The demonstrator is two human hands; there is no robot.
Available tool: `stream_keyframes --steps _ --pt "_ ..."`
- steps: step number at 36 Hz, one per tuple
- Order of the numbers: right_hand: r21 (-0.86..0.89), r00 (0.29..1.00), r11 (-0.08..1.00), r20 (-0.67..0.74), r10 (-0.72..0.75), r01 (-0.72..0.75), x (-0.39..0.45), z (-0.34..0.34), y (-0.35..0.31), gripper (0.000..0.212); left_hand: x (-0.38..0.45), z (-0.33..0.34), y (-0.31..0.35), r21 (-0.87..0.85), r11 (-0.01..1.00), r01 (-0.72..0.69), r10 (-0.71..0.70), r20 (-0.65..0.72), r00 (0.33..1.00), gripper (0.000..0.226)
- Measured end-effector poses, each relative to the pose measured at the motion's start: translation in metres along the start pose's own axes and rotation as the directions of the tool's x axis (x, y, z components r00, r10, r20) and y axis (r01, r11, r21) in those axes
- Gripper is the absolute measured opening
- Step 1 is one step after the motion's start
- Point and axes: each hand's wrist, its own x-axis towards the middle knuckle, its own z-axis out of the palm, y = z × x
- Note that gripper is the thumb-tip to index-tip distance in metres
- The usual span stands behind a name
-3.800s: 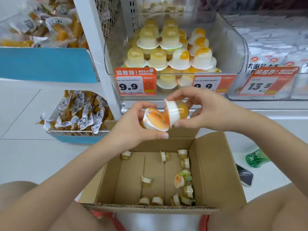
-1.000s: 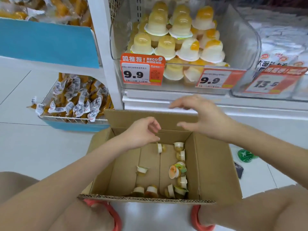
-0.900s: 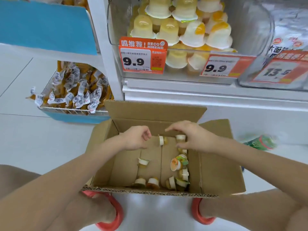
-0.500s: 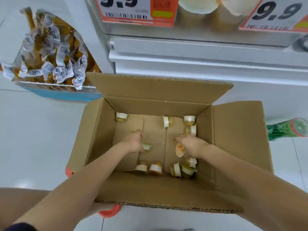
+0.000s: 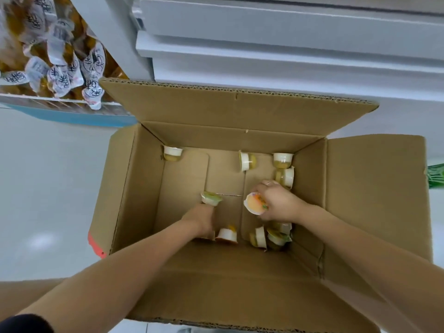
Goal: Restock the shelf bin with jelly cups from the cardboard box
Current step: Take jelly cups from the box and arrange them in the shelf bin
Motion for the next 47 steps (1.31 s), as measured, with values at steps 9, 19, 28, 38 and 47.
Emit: stream_keyframes --steps 9,19,28,38,47 --pt "0.318 0.988 0.948 -0.152 0.028 0.022 -0.018 0.001 -0.01 0.069 0.007 0.018 0.017 0.225 0.935 -0.274 0.26 0.09 0.961 0.062" --pt "0.302 0.985 0.953 -0.171 0.029 0.025 -0.033 -0.007 -0.015 0.06 0.01 -0.003 0.024 -0.187 0.946 -0.265 0.25 -0.1 0.963 0.012" --pt "0.366 0.983 0.93 -0.16 0.089 -0.025 -0.043 -0.009 -0.013 0.057 0.016 0.014 0.022 -0.126 0.96 -0.252 0.261 0.06 0.964 0.057" --pt "0.357 0.996 0.933 -0.058 0.068 -0.043 -0.041 -0.002 -0.015 0.056 0.023 0.027 0.019 -0.11 0.959 -0.26 0.264 0.027 0.964 0.062" --pt "0.389 0.993 0.921 -0.091 0.076 -0.035 -0.048 -0.005 -0.014 0.055 0.02 0.033 0.034 -0.095 0.988 -0.124 0.14 0.182 0.973 0.058"
